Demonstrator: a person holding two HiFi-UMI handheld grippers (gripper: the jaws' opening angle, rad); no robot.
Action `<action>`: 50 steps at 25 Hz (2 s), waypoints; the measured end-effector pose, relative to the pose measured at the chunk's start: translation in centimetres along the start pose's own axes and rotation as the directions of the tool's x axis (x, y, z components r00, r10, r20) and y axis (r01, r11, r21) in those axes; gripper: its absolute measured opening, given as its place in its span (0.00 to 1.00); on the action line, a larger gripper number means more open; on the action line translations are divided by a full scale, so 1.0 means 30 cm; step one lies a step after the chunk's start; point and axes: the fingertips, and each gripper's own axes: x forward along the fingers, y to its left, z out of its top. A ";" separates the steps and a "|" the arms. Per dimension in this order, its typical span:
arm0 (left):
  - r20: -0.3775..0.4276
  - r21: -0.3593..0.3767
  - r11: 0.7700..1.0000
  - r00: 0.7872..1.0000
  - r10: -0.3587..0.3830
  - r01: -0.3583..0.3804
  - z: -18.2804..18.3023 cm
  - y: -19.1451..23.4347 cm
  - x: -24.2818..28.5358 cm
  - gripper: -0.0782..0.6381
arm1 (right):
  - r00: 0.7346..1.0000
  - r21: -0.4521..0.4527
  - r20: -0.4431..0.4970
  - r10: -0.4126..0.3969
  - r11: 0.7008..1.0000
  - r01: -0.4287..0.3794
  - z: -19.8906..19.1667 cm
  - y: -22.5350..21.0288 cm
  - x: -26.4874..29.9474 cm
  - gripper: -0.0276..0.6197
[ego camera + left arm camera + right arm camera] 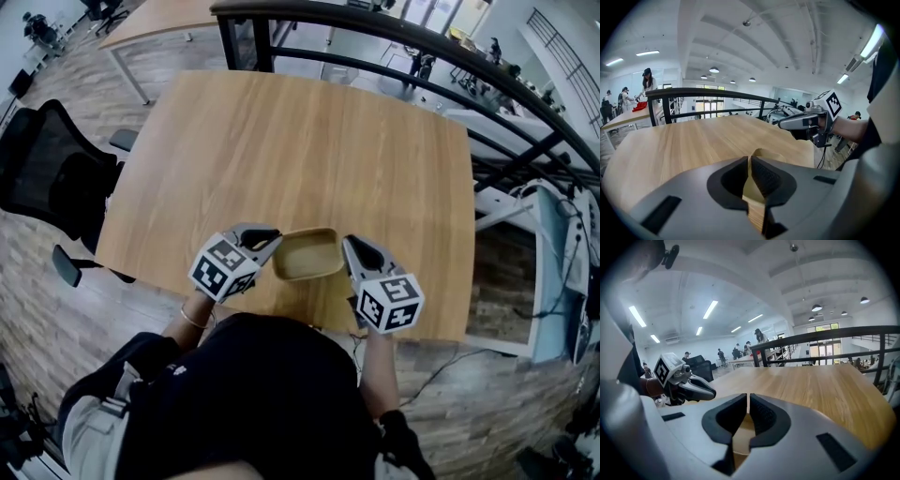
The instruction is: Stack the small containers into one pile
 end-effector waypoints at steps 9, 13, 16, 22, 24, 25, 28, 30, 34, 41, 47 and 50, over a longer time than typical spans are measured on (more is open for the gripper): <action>0.030 0.006 1.000 1.000 -0.002 0.002 0.045 -0.059 0.005 0.16 | 0.995 0.094 0.087 0.045 0.994 -0.053 0.035 0.004 -0.051 0.09; 0.039 0.002 1.000 0.999 0.001 -0.001 0.053 -0.056 -0.010 0.16 | 0.994 0.102 0.095 0.052 0.993 -0.062 0.034 0.020 -0.051 0.09; 0.054 -0.002 1.000 0.999 0.006 -0.006 0.061 -0.053 -0.027 0.16 | 0.993 0.114 0.100 0.065 0.991 -0.077 0.034 0.035 -0.054 0.09; 0.052 -0.016 1.000 0.999 0.004 -0.003 0.044 -0.073 -0.034 0.16 | 0.992 0.118 0.108 0.072 0.989 -0.085 0.024 0.050 -0.067 0.09; 0.051 -0.019 1.000 0.999 0.000 0.001 0.039 -0.082 -0.035 0.16 | 0.991 0.122 0.112 0.073 0.989 -0.087 0.023 0.055 -0.071 0.09; 0.052 -0.022 1.000 0.999 -0.003 0.004 0.037 -0.084 -0.038 0.16 | 0.991 0.117 0.109 0.074 0.989 -0.087 0.023 0.061 -0.071 0.09; 0.056 -0.029 1.000 0.998 -0.009 0.011 0.031 -0.088 -0.052 0.16 | 0.993 0.092 0.089 0.078 0.992 -0.087 0.017 0.085 -0.068 0.09; 0.056 -0.031 0.999 0.998 -0.009 0.011 0.027 -0.091 -0.058 0.16 | 0.993 0.087 0.084 0.078 0.993 -0.085 0.012 0.094 -0.069 0.09; 0.058 -0.035 0.999 0.998 -0.005 0.007 0.018 -0.087 -0.074 0.16 | 0.993 0.089 0.087 0.076 0.993 -0.084 0.009 0.111 -0.073 0.09; 0.066 -0.033 0.999 0.998 0.002 0.000 0.007 -0.102 -0.092 0.16 | 0.994 0.084 0.084 0.075 0.993 -0.082 -0.010 0.133 -0.092 0.09; 0.066 -0.029 1.000 0.998 -0.003 0.005 0.002 -0.113 -0.103 0.16 | 0.994 0.072 0.083 0.069 0.995 -0.075 -0.007 0.147 -0.108 0.09; 0.067 -0.029 1.000 0.998 -0.005 0.007 0.001 -0.119 -0.103 0.16 | 0.995 0.071 0.080 0.068 0.995 -0.073 -0.010 0.149 -0.116 0.09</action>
